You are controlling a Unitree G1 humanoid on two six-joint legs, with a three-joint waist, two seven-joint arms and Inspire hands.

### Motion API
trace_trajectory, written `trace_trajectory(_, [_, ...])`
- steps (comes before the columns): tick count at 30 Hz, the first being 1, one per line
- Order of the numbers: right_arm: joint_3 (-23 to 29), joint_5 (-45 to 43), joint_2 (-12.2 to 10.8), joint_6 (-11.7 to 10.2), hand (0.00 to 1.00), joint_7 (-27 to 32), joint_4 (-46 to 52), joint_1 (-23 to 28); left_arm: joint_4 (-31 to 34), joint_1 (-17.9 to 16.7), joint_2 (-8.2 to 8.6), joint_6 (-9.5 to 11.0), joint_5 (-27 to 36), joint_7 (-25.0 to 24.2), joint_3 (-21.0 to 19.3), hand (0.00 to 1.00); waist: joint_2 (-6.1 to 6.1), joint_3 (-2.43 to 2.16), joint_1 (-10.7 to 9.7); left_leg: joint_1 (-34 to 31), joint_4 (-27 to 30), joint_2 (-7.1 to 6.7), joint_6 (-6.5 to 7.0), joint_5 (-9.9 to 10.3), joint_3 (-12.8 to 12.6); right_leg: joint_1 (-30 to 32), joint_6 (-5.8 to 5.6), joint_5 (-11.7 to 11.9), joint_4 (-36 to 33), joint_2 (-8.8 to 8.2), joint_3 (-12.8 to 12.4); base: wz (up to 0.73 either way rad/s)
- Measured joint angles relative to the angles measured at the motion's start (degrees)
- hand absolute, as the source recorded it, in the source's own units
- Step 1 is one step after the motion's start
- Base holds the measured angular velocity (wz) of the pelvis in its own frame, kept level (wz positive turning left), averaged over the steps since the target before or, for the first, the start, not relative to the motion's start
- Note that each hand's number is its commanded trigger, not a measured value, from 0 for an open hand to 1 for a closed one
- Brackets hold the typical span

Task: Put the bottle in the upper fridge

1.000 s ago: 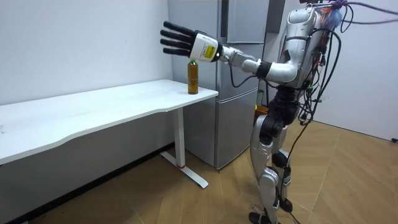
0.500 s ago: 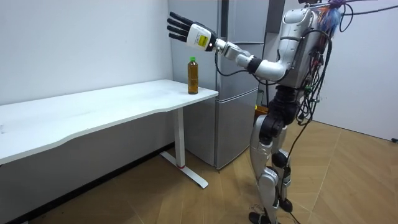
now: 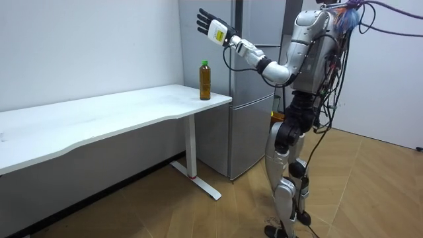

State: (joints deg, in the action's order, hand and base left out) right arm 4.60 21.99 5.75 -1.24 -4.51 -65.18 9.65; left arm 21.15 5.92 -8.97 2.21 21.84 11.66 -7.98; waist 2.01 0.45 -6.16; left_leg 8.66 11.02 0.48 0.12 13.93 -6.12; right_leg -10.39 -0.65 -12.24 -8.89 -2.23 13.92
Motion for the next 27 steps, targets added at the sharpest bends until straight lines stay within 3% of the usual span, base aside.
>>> trace_trajectory(4, [-0.04,0.12,0.02,0.12,0.0,0.15,-0.15,-0.15,0.0,2.27,1.46,-1.39,0.28,-2.26,0.76,0.0,0.17,0.01,-0.25,0.26,-0.03,0.13,0.0,0.0,-0.7,0.06,0.06,0.04,0.02,0.15,-0.84,-0.08])
trace_trajectory(9, [-0.08,-0.12,0.03,1.22,0.0,0.21,-0.14,-1.08,-0.05,2.94,1.68,-2.9,1.17,-3.84,1.51,0.0,0.35,0.12,-1.53,0.54,-0.32,0.27,0.0,0.0,-1.52,0.23,0.11,0.14,0.01,0.25,-1.36,-0.08])
trace_trajectory(16, [-0.3,-0.42,0.24,2.65,0.0,-0.14,0.33,-2.07,-0.15,4.97,1.76,-6.49,3.59,-7.02,2.63,0.0,1.02,0.15,-2.95,0.24,-0.24,0.29,0.0,0.0,-1.6,0.5,0.1,0.22,0.04,0.21,-1.21,0.01])
trace_trajectory(27, [-1.25,-0.58,0.35,3.39,0.0,-0.34,-1.78,-3.94,-0.19,7.5,1.9,-8.09,5.53,-8.74,3.8,0.0,1.39,0.28,-3.28,0.43,-0.19,0.34,-0.01,0.0,-1.61,0.65,0.1,0.21,0.12,0.28,-1.11,-0.01])
